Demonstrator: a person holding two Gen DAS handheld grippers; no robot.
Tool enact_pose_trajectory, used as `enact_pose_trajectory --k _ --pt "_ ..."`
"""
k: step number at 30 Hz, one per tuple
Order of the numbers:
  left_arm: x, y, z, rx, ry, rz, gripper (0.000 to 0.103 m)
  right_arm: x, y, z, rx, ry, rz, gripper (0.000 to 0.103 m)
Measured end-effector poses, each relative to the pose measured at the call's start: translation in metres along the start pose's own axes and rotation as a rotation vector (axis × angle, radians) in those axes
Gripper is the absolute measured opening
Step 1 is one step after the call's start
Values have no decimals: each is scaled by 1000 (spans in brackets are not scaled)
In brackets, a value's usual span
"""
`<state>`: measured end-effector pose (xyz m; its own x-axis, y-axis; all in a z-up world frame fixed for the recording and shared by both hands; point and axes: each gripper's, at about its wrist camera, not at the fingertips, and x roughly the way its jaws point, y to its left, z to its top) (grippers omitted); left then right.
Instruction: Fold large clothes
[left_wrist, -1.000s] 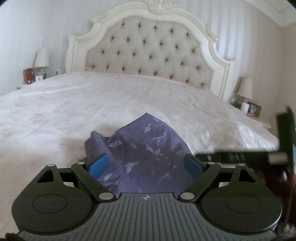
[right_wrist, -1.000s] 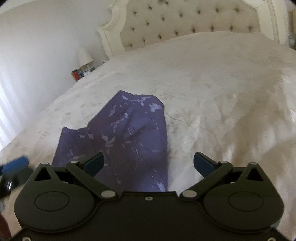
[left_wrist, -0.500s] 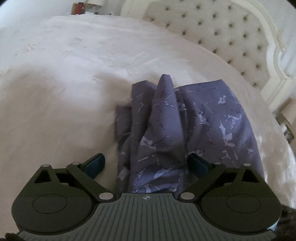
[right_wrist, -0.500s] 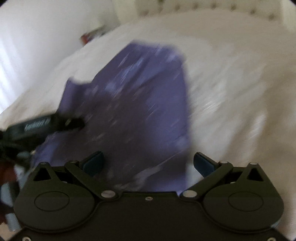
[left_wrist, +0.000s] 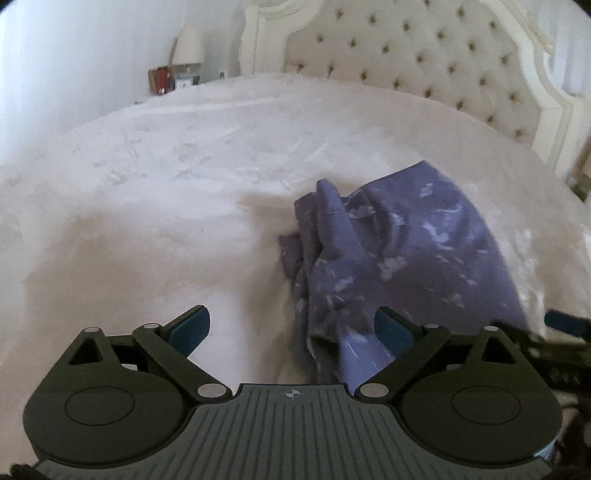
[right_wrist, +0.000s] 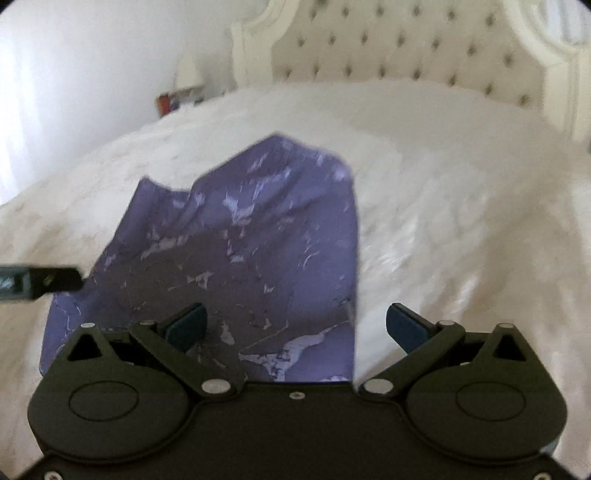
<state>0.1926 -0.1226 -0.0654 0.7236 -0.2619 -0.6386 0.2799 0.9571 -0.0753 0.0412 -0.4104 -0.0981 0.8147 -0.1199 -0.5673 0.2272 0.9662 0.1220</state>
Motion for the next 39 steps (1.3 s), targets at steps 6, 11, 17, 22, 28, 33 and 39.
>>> enact_pose_trajectory --k 6,11,17,22,28,33,39 --pt "-42 -18 -10 33 -39 -12 97 -41 2 -11 64 -28 -57 102" --pt "-71 -31 -19 48 -41 -56 97 -82 2 -20 112 -20 -32 102" --pt "-96 -42 -32 45 -12 -32 97 -118 8 -17 108 -25 -46 102" --pt "-113 -42 -44 54 -13 2 97 -140 16 -21 96 -28 -59 102" --pt "-128 -36 -57 38 0 -8 97 -160 29 -34 62 -22 -126 102" --pt "-137 -35 -66 49 1 -9 97 -166 32 -44 76 13 -102 102" --pt "-142 -35 -73 36 22 -15 97 -170 39 -52 73 26 -87 102"
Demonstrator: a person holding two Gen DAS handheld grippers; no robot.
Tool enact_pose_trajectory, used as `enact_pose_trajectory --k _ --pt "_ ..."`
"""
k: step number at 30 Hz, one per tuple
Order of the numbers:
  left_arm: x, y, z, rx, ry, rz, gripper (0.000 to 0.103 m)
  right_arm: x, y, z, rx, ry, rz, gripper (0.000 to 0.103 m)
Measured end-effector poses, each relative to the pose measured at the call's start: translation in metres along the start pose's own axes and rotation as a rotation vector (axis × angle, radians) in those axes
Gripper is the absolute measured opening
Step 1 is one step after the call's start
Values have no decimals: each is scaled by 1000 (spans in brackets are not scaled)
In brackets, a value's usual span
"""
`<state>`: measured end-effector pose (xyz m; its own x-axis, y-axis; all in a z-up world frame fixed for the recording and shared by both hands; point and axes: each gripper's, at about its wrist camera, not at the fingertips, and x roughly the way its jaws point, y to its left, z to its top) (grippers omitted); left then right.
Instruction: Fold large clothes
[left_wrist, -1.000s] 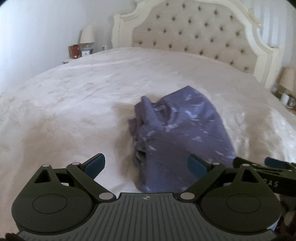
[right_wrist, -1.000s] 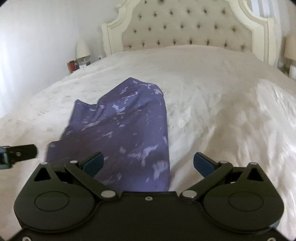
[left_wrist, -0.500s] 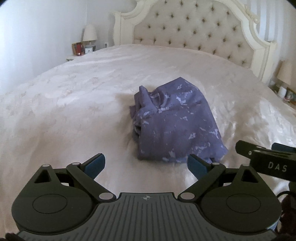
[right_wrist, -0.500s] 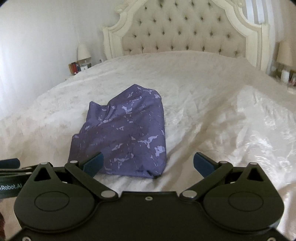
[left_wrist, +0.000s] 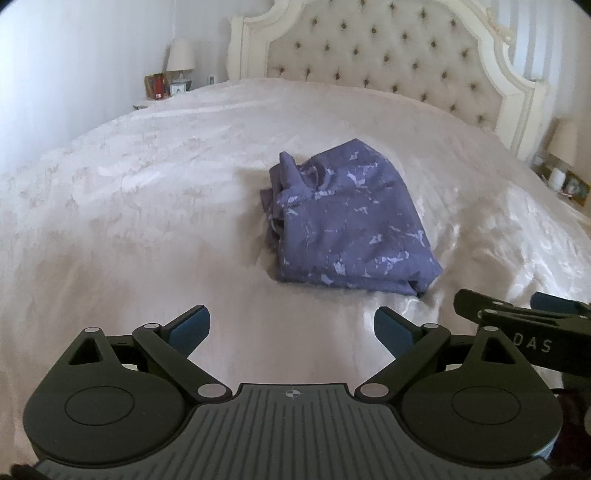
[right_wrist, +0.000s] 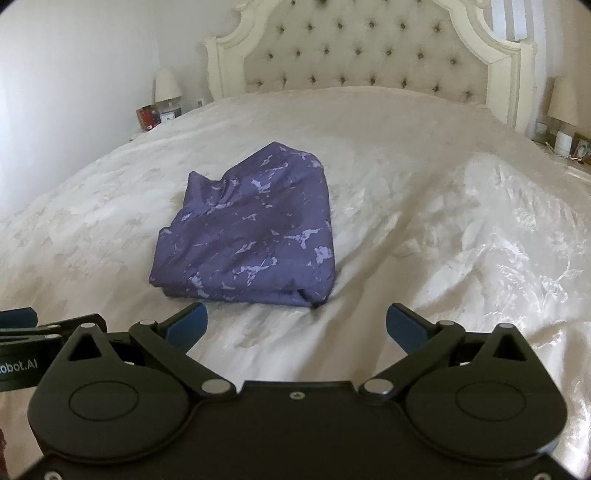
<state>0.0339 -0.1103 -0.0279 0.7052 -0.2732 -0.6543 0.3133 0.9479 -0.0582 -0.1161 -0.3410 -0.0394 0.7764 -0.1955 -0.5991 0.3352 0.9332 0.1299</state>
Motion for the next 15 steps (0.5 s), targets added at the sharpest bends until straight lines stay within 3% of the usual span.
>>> enact_pose_trajectory --k 15 --pt "-1 -7 -7 18 33 14 97 -5 -12 0 62 -7 17 102"
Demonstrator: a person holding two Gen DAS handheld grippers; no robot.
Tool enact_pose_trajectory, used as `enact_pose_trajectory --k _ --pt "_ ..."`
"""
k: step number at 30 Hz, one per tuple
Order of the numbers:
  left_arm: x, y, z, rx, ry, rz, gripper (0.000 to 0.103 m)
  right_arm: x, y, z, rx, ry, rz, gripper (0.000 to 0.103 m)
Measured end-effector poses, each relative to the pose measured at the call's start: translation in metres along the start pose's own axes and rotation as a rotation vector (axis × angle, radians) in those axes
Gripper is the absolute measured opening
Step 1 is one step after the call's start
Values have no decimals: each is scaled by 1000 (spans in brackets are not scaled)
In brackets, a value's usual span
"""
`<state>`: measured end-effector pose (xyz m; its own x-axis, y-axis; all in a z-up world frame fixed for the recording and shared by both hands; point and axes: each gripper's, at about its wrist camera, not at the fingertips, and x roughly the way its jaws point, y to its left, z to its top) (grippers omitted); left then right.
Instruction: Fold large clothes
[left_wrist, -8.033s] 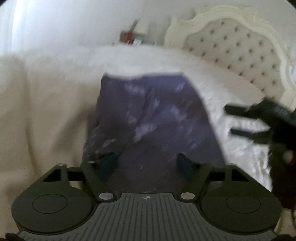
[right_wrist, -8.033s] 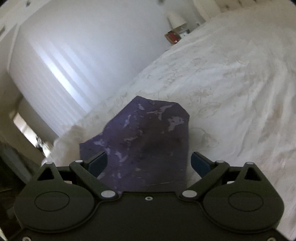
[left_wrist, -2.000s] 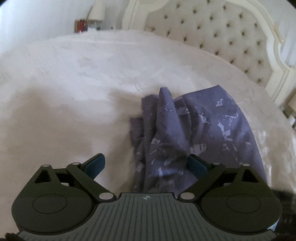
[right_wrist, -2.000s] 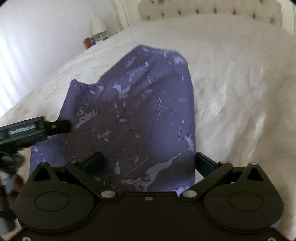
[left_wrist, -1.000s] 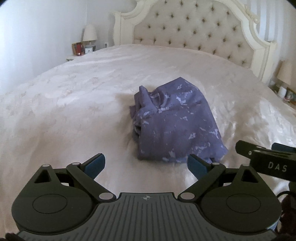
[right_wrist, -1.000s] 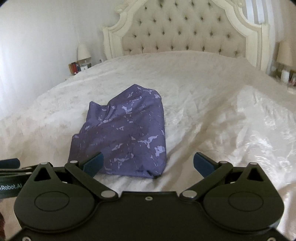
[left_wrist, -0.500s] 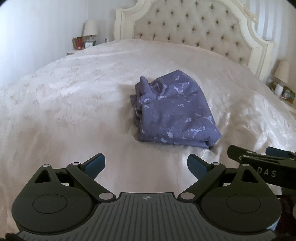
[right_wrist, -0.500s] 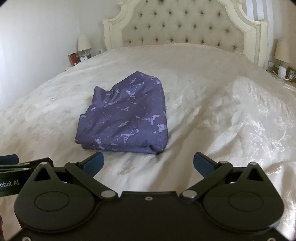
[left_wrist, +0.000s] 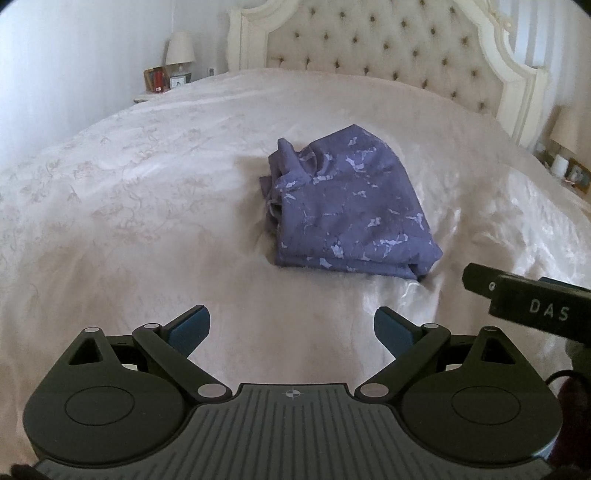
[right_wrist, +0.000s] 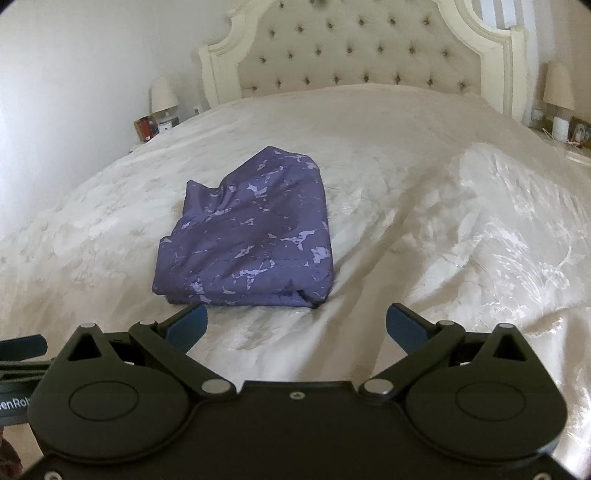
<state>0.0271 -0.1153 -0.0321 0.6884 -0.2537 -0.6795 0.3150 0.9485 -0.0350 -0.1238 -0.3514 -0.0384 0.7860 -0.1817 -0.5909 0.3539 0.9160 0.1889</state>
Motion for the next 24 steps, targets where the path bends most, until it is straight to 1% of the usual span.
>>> enact_pose_trajectory --k 7,24 --pt "2 1 -1 4 12 -2 97 3 -5 -1 19 14 -4 102" --pt "6 11 -1 -13 18 12 97 9 -5 -3 18 47 -27 102"
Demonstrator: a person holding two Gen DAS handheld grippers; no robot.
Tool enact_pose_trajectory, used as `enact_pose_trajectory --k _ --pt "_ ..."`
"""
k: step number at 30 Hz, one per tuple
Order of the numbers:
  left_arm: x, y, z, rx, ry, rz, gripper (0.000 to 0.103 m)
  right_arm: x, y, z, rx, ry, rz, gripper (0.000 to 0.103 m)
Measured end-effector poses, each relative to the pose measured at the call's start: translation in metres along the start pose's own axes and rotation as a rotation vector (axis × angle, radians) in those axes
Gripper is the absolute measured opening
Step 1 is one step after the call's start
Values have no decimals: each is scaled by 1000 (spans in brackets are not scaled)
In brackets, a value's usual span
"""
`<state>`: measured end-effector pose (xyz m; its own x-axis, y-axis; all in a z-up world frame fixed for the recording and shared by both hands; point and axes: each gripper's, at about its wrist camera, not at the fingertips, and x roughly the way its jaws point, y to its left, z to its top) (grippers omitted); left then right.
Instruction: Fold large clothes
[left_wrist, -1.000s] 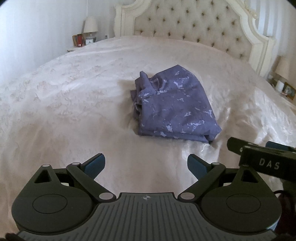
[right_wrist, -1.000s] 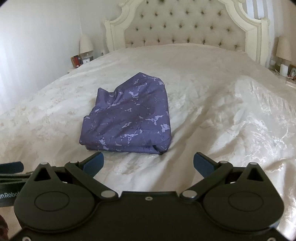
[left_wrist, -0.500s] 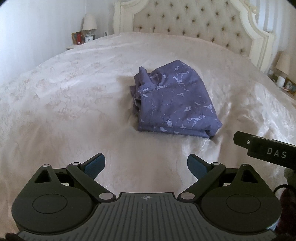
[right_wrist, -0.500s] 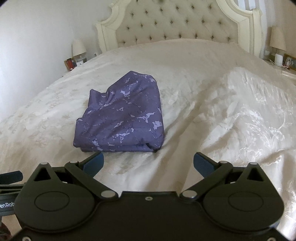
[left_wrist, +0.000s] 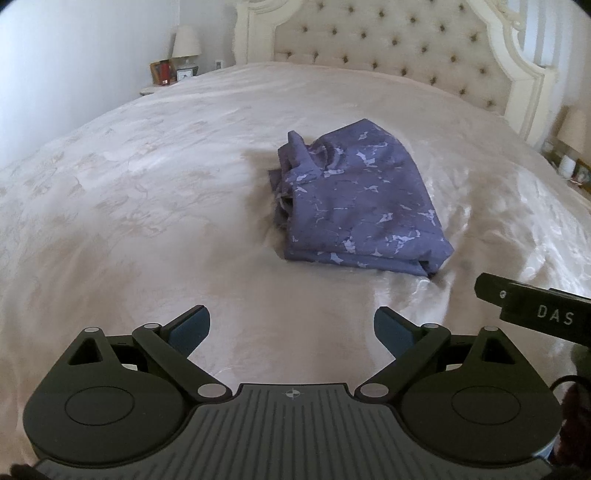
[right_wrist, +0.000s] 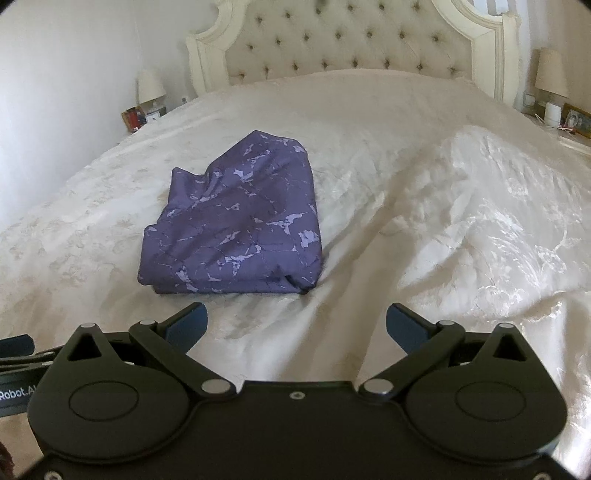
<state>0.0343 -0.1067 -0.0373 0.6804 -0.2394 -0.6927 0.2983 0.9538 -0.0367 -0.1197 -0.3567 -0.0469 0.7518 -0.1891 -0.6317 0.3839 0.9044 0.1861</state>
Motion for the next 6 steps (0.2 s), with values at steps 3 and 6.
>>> enact_pose_trajectory --k 3,6 --pt "0 1 0 0 -4 3 97 0 -1 0 3 0 0 102" --pt "1 3 0 1 0 1 97 1 -1 0 2 3 1 102"
